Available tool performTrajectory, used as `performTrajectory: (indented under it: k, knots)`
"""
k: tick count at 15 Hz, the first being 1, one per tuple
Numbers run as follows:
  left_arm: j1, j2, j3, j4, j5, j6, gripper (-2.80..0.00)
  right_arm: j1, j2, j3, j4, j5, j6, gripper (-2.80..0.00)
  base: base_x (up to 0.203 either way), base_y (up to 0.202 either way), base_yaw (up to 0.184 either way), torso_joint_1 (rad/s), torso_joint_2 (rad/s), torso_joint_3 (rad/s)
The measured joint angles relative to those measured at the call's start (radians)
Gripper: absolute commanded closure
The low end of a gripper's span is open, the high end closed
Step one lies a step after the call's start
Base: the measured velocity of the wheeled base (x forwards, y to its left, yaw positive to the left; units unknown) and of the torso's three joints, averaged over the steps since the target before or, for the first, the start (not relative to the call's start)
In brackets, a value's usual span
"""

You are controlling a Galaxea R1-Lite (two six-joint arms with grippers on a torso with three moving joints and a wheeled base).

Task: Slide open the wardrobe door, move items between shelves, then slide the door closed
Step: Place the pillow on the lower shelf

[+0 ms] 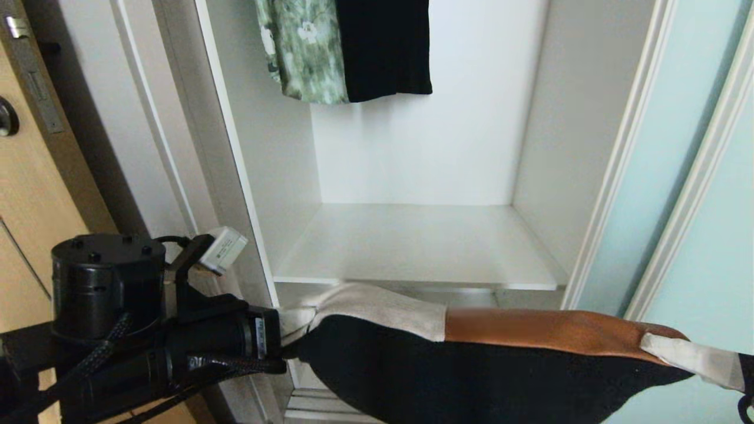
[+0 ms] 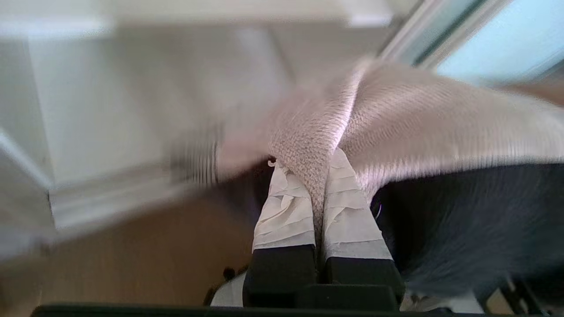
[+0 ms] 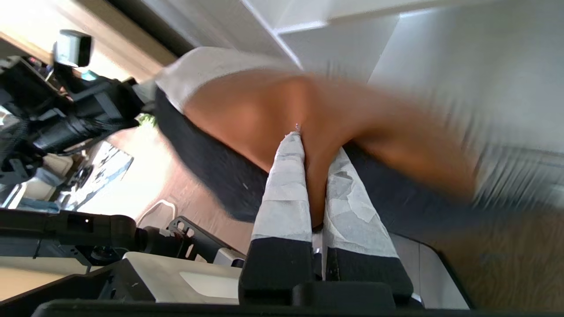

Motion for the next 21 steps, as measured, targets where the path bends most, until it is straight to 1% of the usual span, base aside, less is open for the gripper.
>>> performTrajectory:
  k: [2,5,8,14,16,19,21]
  knots:
    - [-0.001,0.01,0.017,-0.012,0.002,0.0,0.0,0.0,0.011,0.001,-0.008,0.005,0.0,0.0,-0.197,0.0,-0.001,0.0,0.0,0.004]
    - [0.0,0.056,0.031,-0.089,0.008,-0.001,0.0,-0.001,0.038,0.022,-0.027,0.008,0.0,0.0,-0.194,0.0,-0.001,-0.001,0.01,0.003]
    - [0.0,0.1,0.039,-0.134,0.013,0.001,0.0,-0.001,0.045,0.058,-0.074,0.008,0.001,0.0,-0.196,0.0,0.0,0.001,0.0,-0.002]
    - [0.002,0.114,0.038,-0.142,0.018,0.004,0.0,-0.001,0.036,0.081,-0.075,0.006,0.014,0.0,-0.197,0.0,0.0,0.002,0.0,0.0]
    - [0.002,0.117,0.037,-0.147,0.036,0.018,0.0,-0.002,0.035,0.081,-0.076,0.007,0.016,0.0,-0.164,0.0,0.0,-0.001,0.0,0.003]
    - [0.01,0.135,0.033,-0.176,0.061,0.019,0.0,-0.002,0.036,0.087,-0.075,0.008,0.014,0.0,0.0,0.0,0.0,0.0,0.0,0.0]
    - [0.015,0.154,0.034,-0.189,0.096,0.02,0.0,-0.001,0.035,0.096,-0.077,0.009,0.014,0.0,0.0,0.0,0.0,0.001,0.0,-0.013]
